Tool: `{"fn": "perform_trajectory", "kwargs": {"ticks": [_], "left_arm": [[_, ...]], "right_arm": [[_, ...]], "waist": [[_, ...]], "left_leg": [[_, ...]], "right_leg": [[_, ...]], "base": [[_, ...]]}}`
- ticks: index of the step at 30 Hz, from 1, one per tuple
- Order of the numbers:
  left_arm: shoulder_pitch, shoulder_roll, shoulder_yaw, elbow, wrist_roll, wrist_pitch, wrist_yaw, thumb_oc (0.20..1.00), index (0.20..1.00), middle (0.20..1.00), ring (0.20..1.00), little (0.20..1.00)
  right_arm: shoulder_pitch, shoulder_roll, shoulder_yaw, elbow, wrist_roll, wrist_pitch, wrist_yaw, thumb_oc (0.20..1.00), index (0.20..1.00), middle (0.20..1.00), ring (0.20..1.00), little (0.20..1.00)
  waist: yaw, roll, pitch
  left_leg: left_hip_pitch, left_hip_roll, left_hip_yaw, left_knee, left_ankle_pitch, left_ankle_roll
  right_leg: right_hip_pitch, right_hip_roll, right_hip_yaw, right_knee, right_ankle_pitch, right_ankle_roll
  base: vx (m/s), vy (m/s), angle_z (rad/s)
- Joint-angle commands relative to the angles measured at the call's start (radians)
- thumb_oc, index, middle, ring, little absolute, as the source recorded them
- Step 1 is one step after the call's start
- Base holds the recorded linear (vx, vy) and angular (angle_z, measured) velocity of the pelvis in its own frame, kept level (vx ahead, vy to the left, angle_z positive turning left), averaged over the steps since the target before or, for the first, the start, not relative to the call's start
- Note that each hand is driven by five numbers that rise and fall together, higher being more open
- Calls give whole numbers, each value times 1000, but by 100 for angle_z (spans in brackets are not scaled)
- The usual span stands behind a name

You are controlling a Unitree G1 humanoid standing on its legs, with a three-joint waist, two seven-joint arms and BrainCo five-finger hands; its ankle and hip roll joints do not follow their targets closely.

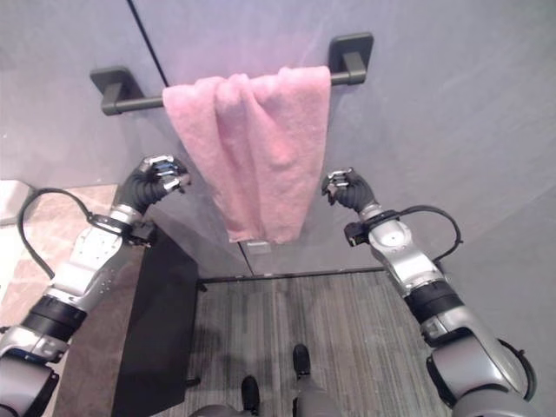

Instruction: Put brush and paste in cup on sink, flatten towel.

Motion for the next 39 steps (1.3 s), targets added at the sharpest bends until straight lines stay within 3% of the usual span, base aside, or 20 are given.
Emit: {"fn": "perform_trajectory", "kwargs": {"ticks": [1,2,3,4,5,11,13,14,18,20,21,22,33,39], "left_arm": [[-69,18,-9,33,15,-64,11,752,752,752,752,752],[-77,15,-17,33,12,-62,6,853,853,853,853,853],[-82,14,-24,34,10,-61,2,887,887,887,887,887],[-89,17,-32,34,5,-61,-2,959,959,959,959,959],[-95,17,-40,33,1,-61,-5,1000,1000,1000,1000,1000],[-119,28,-69,36,3,-58,-21,1000,1000,1000,1000,1000],[-129,26,-75,44,6,-57,-18,890,890,890,890,890],[-130,26,-75,44,6,-57,-18,576,576,576,576,576],[-159,14,-96,66,1,-56,-18,454,454,454,454,454],[-166,11,-100,70,2,-56,-17,438,438,438,438,438],[-173,5,-107,73,1,-56,-15,369,369,369,369,369],[-177,2,-110,74,3,-57,-14,200,200,200,200,200],[-137,24,-55,55,33,-60,-1,200,200,200,200,200],[-19,71,71,-12,46,-73,17,200,200,200,200,200]], "right_arm": [[-72,25,-36,-16,-16,-45,-4,200,200,200,200,200],[-77,25,-31,-18,-14,-44,1,238,238,238,238,238],[-79,24,-28,-18,-14,-43,3,347,347,347,347,347],[-85,23,-23,-18,-14,-42,4,633,633,633,633,633],[-89,24,-21,-15,-14,-42,4,1000,1000,1000,1000,1000],[-108,22,-3,-7,-19,-36,10,1000,1000,1000,1000,1000],[-114,27,1,-7,-21,-37,10,1000,1000,1000,1000,1000],[-114,27,1,-7,-21,-37,10,1000,1000,1000,1000,1000],[-138,35,19,-3,-23,-36,8,1000,1000,1000,1000,1000],[-144,36,23,-4,-25,-36,7,1000,1000,1000,1000,1000],[-150,38,27,-5,-25,-36,6,1000,1000,1000,1000,1000],[-154,37,30,-5,-26,-35,5,1000,1000,1000,1000,1000],[-133,50,8,-9,-53,-32,-3,1000,1000,1000,1000,1000],[-80,40,-47,-47,-49,-36,1,1000,1000,1000,1000,1000]], "waist": [[18,-23,-19],[17,-23,-17],[16,-23,-16],[15,-23,-15],[15,-22,-15],[14,-19,-15],[14,-18,-14],[15,-19,-14],[12,-18,-11],[12,-18,-11],[12,-19,-9],[11,-19,-8],[22,-19,-17],[35,-21,-26]], "left_leg": [[-19,-18,-41,28,-30,12],[-20,-18,-41,27,-28,11],[-21,-18,-41,27,-28,11],[-22,-18,-41,27,-28,12],[-23,-18,-40,27,-27,11],[-25,-16,-35,25,-27,10],[-27,-15,-35,24,-26,10],[-27,-15,-34,24,-26,10],[-33,-15,-34,21,-21,9],[-34,-15,-34,21,-20,9],[-38,-15,-35,22,-19,9],[-41,-15,-37,22,-19,9],[-43,-18,-35,22,-20,12],[-35,-20,-42,27,-26,15]], "right_leg": [[86,-19,-15,0,-134,61],[84,-19,-14,0,-133,60],[83,-18,-14,0,-133,61],[81,-18,-13,0,-132,60],[80,-18,-12,0,-131,60],[73,-17,-8,0,-129,61],[71,-16,-8,0,-129,61],[71,-16,-8,0,-129,61],[63,-16,-9,0,-127,62],[62,-15,-8,0,-127,62],[59,-16,-9,0,-125,62],[57,-16,-10,0,-124,61],[53,-19,-6,0,-121,62],[65,-22,-12,0,-125,61]], "base": [[0,0,0],[0,0,0],[0,0,0],[0,0,0],[0,0,0],[0,0,0],[0,0,0],[0,0,0],[0,0,0],[0,0,0],[0,0,0],[0,0,0],[0,0,0],[0,0,0]]}}
